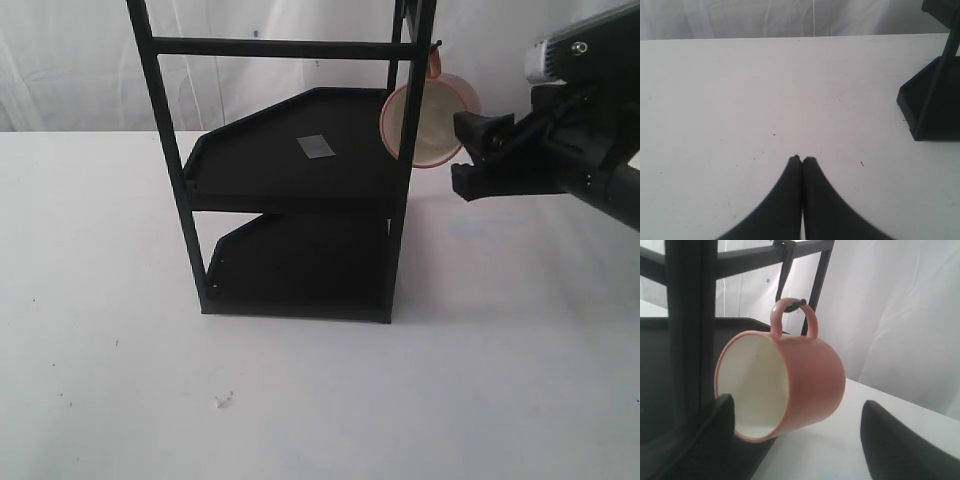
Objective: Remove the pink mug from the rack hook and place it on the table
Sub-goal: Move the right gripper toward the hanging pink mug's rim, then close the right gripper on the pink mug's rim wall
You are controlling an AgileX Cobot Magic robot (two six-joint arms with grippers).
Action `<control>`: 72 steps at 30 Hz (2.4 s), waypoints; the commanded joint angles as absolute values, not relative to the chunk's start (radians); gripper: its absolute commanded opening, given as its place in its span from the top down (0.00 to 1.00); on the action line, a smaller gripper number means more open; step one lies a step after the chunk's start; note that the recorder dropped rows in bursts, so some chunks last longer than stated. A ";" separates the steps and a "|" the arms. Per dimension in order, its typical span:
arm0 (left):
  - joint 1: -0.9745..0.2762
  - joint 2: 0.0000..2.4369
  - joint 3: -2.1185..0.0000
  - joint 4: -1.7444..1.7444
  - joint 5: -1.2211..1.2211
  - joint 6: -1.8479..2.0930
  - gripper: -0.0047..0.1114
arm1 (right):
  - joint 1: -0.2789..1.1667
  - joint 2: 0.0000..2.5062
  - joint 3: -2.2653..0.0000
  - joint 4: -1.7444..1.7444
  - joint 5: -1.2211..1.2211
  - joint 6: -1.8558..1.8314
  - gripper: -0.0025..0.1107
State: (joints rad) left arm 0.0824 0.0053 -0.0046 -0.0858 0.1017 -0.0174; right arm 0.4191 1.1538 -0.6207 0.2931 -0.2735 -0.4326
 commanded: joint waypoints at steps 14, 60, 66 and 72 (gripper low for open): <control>0.080 0.000 0.000 -0.095 0.098 -0.019 0.96 | 0.419 1.386 -0.769 0.497 -0.400 -0.642 0.39; 0.080 0.000 0.000 -0.095 0.098 -0.019 0.96 | 0.419 1.578 -0.887 0.674 -0.473 -0.808 0.41; 0.080 0.000 0.000 -0.095 0.098 -0.019 0.96 | 0.419 1.578 -0.887 0.674 -0.476 -0.808 0.48; 0.080 0.000 0.000 -0.095 0.098 -0.019 0.96 | 0.419 1.578 -0.887 0.674 -0.473 -0.806 0.67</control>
